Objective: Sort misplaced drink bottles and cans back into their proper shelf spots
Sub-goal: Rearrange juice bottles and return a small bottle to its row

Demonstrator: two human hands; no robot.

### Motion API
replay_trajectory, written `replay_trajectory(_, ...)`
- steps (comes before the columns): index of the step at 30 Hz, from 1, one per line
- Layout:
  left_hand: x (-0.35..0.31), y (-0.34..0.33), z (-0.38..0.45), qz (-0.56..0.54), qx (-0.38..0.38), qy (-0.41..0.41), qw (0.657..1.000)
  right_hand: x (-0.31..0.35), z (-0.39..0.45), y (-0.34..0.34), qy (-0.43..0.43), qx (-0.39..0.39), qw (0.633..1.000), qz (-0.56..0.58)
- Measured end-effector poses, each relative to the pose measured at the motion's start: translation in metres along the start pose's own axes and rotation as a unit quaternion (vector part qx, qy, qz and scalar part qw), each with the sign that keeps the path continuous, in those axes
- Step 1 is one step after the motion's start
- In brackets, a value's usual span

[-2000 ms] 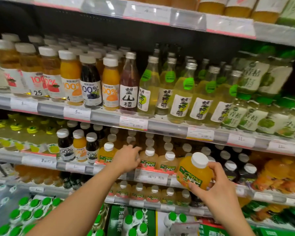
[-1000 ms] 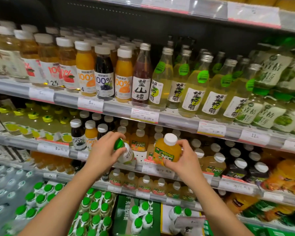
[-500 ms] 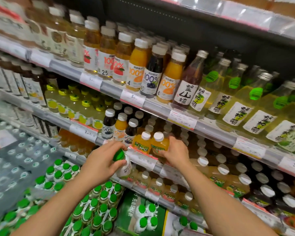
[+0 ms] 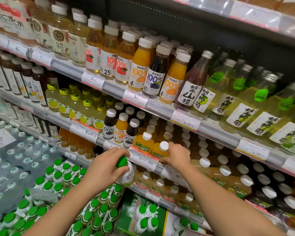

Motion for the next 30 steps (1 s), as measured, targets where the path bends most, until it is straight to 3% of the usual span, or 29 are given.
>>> replay_trajectory(7,0.0,-0.005,-0.008,0.012,0.011,0.0,1.0,-0.003,0.005,-0.002,-0.035,0.03,0.999,-0.023)
replay_trajectory(16,-0.017,-0.007,-0.005,0.024,0.021,-0.006,0.999,-0.001,-0.003,0.007,0.012,0.026,0.999,0.028)
replay_trajectory(21,-0.04,-0.005,0.006,0.016,0.021,-0.004,1.0,0.001,-0.046,0.034,0.067,-0.052,0.982,0.17)
replay_trajectory(25,-0.079,-0.002,0.021,0.009,0.017,-0.015,1.0,0.003,-0.102,0.028,0.117,0.089,0.943,0.3)
replay_trajectory(30,-0.144,-0.003,0.036,-0.014,0.007,-0.05,0.999,-0.015,-0.16,0.046,0.117,0.119,0.893,0.419)
Point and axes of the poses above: each hand's wrist, its own z-axis towards the middle knuckle, its own y-axis out of the back of the hand, x = y × z, the point moved 9 cm from there along z, towards the middle knuckle, and after that the axes turned 5 degrees about z, right-handed, at the moved point
